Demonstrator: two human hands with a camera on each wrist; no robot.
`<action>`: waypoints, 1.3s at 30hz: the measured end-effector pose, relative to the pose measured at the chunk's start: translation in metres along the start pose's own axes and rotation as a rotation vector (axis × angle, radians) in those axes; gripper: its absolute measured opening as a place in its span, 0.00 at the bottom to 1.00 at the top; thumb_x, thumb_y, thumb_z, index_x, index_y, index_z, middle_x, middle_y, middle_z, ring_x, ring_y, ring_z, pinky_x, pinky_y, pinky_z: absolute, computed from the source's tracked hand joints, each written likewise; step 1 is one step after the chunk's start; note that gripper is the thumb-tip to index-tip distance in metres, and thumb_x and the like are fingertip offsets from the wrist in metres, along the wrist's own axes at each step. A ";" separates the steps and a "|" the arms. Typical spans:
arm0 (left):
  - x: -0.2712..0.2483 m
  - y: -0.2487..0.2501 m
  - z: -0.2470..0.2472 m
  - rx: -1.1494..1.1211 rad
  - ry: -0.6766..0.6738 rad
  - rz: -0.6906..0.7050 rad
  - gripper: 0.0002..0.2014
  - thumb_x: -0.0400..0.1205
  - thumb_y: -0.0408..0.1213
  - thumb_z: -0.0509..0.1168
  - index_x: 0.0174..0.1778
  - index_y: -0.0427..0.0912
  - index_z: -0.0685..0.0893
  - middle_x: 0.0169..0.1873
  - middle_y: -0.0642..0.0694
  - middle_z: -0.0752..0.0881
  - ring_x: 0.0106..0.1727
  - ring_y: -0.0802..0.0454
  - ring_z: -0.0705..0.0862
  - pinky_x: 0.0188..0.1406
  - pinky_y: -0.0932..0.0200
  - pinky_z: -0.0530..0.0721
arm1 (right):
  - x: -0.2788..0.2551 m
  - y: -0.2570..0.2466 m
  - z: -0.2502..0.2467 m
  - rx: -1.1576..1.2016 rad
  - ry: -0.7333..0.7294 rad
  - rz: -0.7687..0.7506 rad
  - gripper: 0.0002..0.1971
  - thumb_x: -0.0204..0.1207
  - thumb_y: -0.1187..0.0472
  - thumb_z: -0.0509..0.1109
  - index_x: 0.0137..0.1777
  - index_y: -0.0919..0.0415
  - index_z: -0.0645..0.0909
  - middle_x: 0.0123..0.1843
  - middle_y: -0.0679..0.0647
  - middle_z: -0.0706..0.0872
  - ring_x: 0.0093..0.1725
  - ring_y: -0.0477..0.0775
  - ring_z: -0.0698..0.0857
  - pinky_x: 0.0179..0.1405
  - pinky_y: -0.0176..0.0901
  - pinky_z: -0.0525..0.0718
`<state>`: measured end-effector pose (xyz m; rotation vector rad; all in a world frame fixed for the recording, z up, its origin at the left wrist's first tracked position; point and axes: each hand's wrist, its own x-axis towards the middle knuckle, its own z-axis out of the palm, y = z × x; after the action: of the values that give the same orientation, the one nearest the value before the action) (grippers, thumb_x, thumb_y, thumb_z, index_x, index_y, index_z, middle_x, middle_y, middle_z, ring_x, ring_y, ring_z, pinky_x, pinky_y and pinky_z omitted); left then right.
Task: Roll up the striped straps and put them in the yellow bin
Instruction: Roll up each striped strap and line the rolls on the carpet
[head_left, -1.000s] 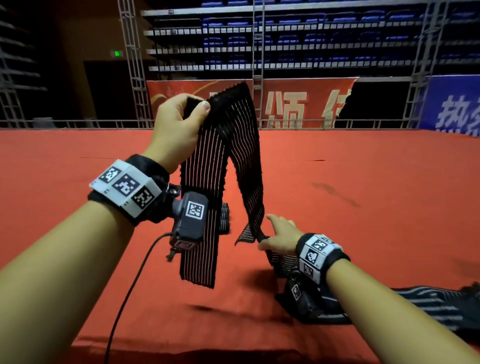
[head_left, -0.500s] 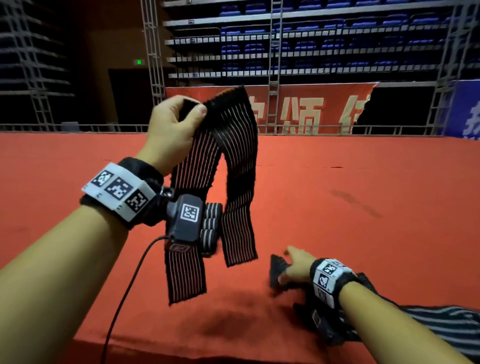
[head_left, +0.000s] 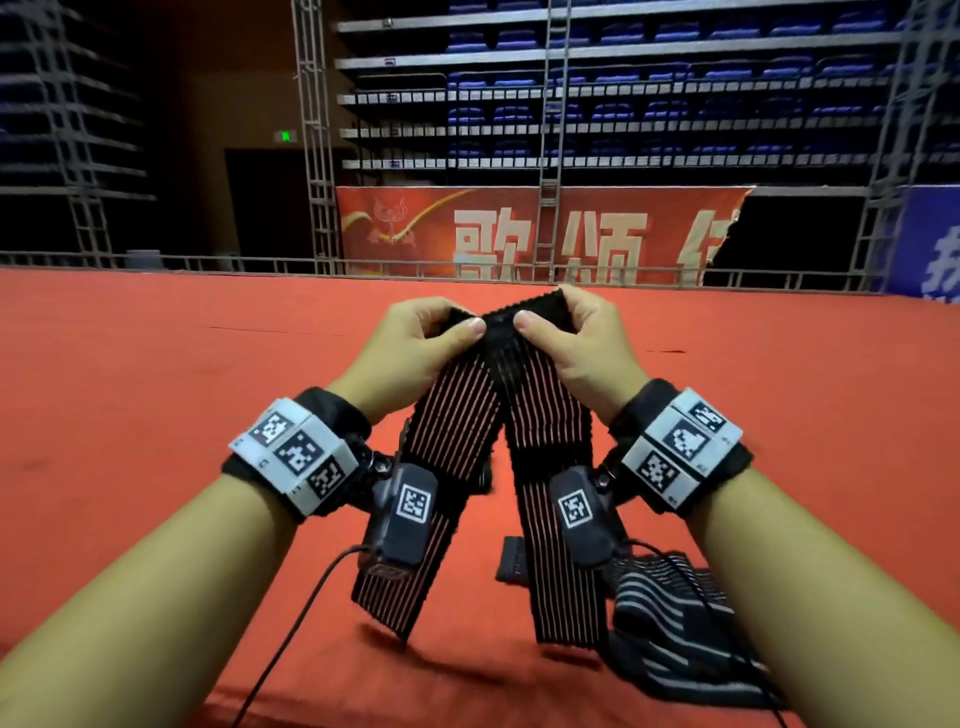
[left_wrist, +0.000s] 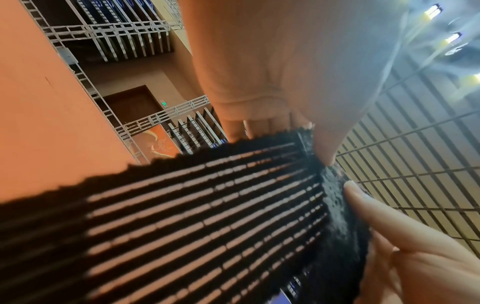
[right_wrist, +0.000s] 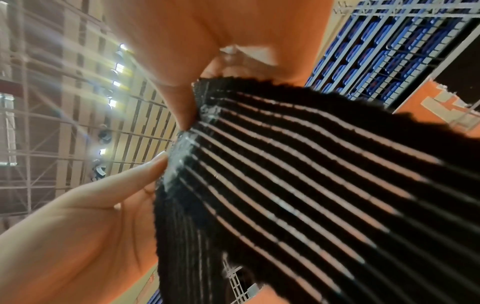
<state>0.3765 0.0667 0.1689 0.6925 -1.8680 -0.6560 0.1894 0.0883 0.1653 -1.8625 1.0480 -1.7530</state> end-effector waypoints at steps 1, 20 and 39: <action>-0.002 0.000 0.000 -0.021 -0.017 -0.018 0.08 0.87 0.32 0.63 0.47 0.36 0.86 0.37 0.48 0.88 0.38 0.60 0.86 0.39 0.65 0.83 | -0.001 0.000 -0.001 -0.016 0.012 0.002 0.05 0.77 0.67 0.72 0.41 0.65 0.79 0.36 0.57 0.82 0.38 0.54 0.81 0.40 0.54 0.82; -0.009 0.002 0.024 -0.100 0.221 -0.147 0.08 0.85 0.34 0.66 0.41 0.38 0.86 0.36 0.41 0.86 0.38 0.50 0.85 0.37 0.53 0.86 | -0.038 -0.012 0.027 -0.028 -0.152 0.054 0.18 0.60 0.67 0.65 0.52 0.62 0.80 0.44 0.64 0.89 0.41 0.61 0.85 0.40 0.49 0.82; -0.015 -0.006 0.025 -0.166 0.219 -0.178 0.09 0.87 0.34 0.63 0.47 0.36 0.87 0.43 0.38 0.89 0.43 0.47 0.89 0.47 0.45 0.89 | -0.034 -0.020 0.000 -0.521 -0.121 -0.197 0.01 0.81 0.62 0.65 0.49 0.57 0.78 0.39 0.49 0.83 0.40 0.53 0.80 0.40 0.49 0.76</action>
<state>0.3600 0.0760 0.1465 0.7943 -1.5444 -0.8061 0.1967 0.1264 0.1562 -2.4217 1.4137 -1.5380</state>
